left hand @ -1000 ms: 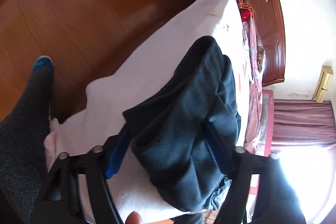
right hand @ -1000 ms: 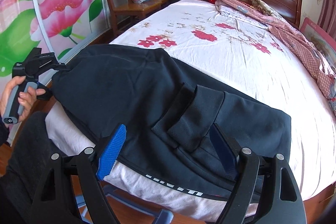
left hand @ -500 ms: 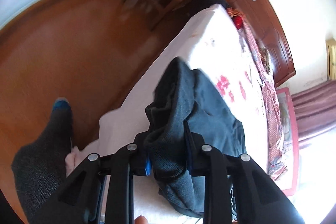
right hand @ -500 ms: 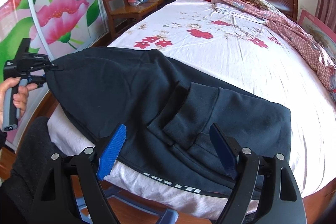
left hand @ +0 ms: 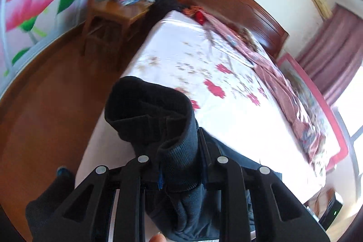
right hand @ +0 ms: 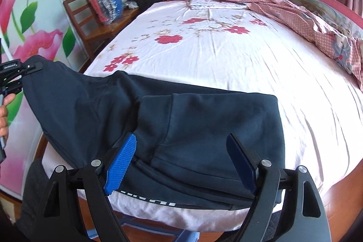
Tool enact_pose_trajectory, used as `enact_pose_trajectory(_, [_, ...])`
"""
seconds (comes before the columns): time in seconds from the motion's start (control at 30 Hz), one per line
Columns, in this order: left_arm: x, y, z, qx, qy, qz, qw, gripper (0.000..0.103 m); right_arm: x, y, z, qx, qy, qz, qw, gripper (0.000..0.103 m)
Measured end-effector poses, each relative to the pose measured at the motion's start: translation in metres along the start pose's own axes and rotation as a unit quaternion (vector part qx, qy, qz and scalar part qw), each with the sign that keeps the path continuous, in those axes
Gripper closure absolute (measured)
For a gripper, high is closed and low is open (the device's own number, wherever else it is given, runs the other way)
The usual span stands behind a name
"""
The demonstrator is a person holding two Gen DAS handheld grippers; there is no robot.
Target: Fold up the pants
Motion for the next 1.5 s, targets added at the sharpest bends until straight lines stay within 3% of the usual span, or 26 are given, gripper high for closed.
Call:
enact_pose_trajectory(0.17, [0.007,-0.085,-0.012,-0.047,-0.004,-0.09,0.9948,0.081,0.016,-0.05,0.013,-0.016,-0.02,-0.069,0.997,0.022])
enact_pose_trajectory(0.53, [-0.024,-0.222,-0.027,-0.147,0.025,-0.192,0.9699,0.081,0.022,-0.156,0.054,-0.058,-0.061,-0.182,0.98,0.022])
enact_pose_trajectory(0.8, [-0.078,-0.326,-0.029,-0.197,0.05,-0.297,0.933,0.081,0.006,-0.203,0.066,-0.077,-0.07,-0.233,0.967,0.022])
enact_pose_trajectory(0.93, [-0.119,-0.355,-0.044,-0.192,0.075,-0.355,0.9118,0.08,0.002,-0.218,0.065,-0.087,-0.069,-0.245,0.963,0.022])
enact_pose_trajectory(1.0, [-0.143,-0.36,-0.055,-0.171,0.093,-0.394,0.8983,0.079,0.0,-0.223,0.063,-0.091,-0.067,-0.251,0.961,0.022])
enact_pose_trajectory(1.1, [-0.182,-0.376,-0.067,-0.157,0.107,-0.474,0.8597,0.068,-0.003,-0.226,0.055,-0.088,-0.053,-0.259,0.96,0.022])
enact_pose_trajectory(1.17, [-0.213,-0.394,-0.054,-0.151,0.082,-0.547,0.8193,0.027,-0.003,-0.223,0.048,-0.079,-0.043,-0.261,0.961,0.022])
enact_pose_trajectory(1.2, [-0.222,-0.4,-0.047,-0.142,0.061,-0.579,0.8009,0.025,-0.003,-0.222,0.045,-0.078,-0.038,-0.262,0.961,0.022])
enact_pose_trajectory(1.27, [-0.232,-0.406,-0.029,-0.139,0.043,-0.602,0.7849,0.025,0.0,-0.217,0.042,-0.066,-0.032,-0.262,0.962,0.022])
enact_pose_trajectory(1.33, [-0.233,-0.4,-0.011,-0.153,0.052,-0.599,0.784,0.025,0.004,-0.207,0.04,-0.035,-0.029,-0.261,0.964,0.022])
enact_pose_trajectory(1.43, [-0.205,-0.37,0.027,-0.16,0.035,-0.571,0.8049,0.022,0.012,-0.176,0.034,0.029,-0.012,-0.246,0.969,0.022])
enact_pose_trajectory(1.47, [-0.192,-0.355,0.036,-0.155,0.029,-0.558,0.8144,0.017,0.014,-0.164,0.03,0.045,-0.002,-0.238,0.97,0.022])
enact_pose_trajectory(1.5, [-0.174,-0.335,0.046,-0.145,0.019,-0.538,0.8301,0.011,0.016,-0.153,0.026,0.06,0.004,-0.234,0.97,0.022])
Point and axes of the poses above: each gripper's, at about its wrist camera, not at the fingertips, and z roughly against the way its jaws point, y to its left, x to its top, the point moved 10 cm from there along -z, roughly the way its jaws point, and after that the axes turned 14 degrees about -z, right-handed, at the moved point
